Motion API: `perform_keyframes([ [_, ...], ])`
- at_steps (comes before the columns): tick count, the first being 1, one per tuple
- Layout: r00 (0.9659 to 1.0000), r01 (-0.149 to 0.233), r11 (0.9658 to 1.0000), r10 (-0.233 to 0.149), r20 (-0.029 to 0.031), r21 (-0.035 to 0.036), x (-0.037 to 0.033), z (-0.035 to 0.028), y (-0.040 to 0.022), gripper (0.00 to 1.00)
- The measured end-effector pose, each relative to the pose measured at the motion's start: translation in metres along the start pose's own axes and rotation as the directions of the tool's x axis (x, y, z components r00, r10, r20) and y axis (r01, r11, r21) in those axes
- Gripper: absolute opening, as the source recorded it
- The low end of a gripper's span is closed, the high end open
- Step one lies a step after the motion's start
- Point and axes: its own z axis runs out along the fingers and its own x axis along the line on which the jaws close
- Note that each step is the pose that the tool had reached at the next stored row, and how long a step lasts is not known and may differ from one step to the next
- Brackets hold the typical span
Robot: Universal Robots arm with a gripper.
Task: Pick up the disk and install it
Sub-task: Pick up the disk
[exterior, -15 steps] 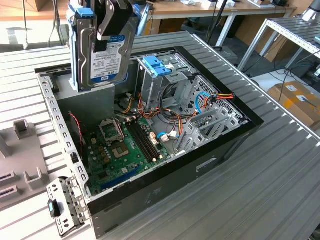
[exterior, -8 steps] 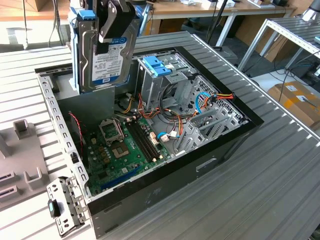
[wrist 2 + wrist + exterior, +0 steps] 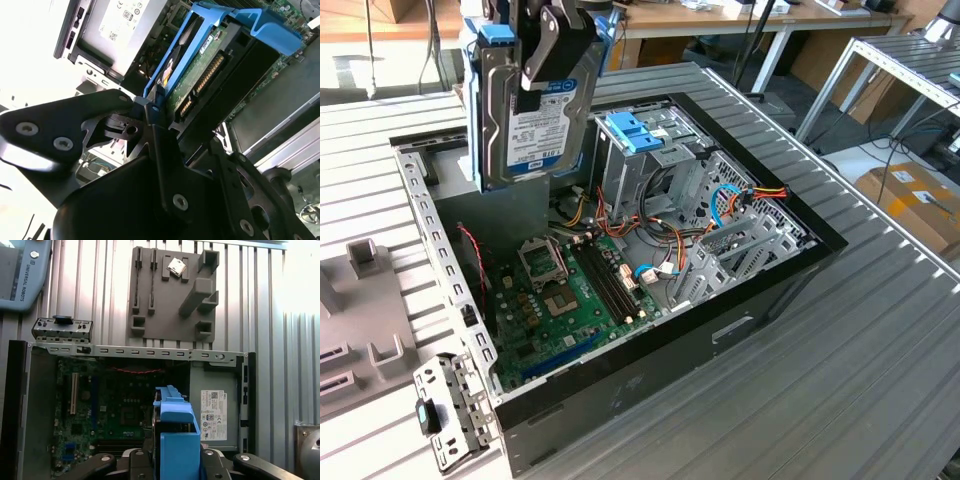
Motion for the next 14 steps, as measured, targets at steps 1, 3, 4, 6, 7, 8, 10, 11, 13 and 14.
perform_keyframes([
  [1,1.0000,0.000,1.0000,0.000,0.0000,0.0001,0.0006,0.0000,0.0000,0.36],
  [3,1.0000,0.000,1.0000,0.000,-0.0001,0.0000,0.0028,-0.0001,-0.0001,0.36],
  [4,1.0000,0.000,1.0000,0.000,0.0000,0.0000,0.0039,-0.0002,-0.0001,0.36],
  [6,1.0000,0.000,1.0000,0.000,0.0000,0.0000,0.0053,-0.0002,-0.0002,0.36],
  [7,1.0000,0.000,1.0000,0.000,0.0000,0.0000,0.0059,-0.0003,-0.0002,0.36],
  [8,1.0000,0.000,1.0000,0.000,0.0000,0.0000,0.0065,-0.0002,-0.0003,0.36],
  [10,1.0000,0.000,1.0000,0.000,-0.0001,0.0000,0.0090,-0.0004,-0.0004,0.36],
  [11,1.0000,0.000,1.0000,0.000,0.0000,0.0000,0.0102,-0.0004,-0.0005,0.36],
  [13,1.0000,0.000,1.0000,0.000,0.0000,0.0000,0.0119,-0.0004,-0.0005,0.36],
  [14,1.0000,0.000,1.0000,0.000,0.0000,0.0000,0.0130,-0.0005,-0.0006,0.36],
])
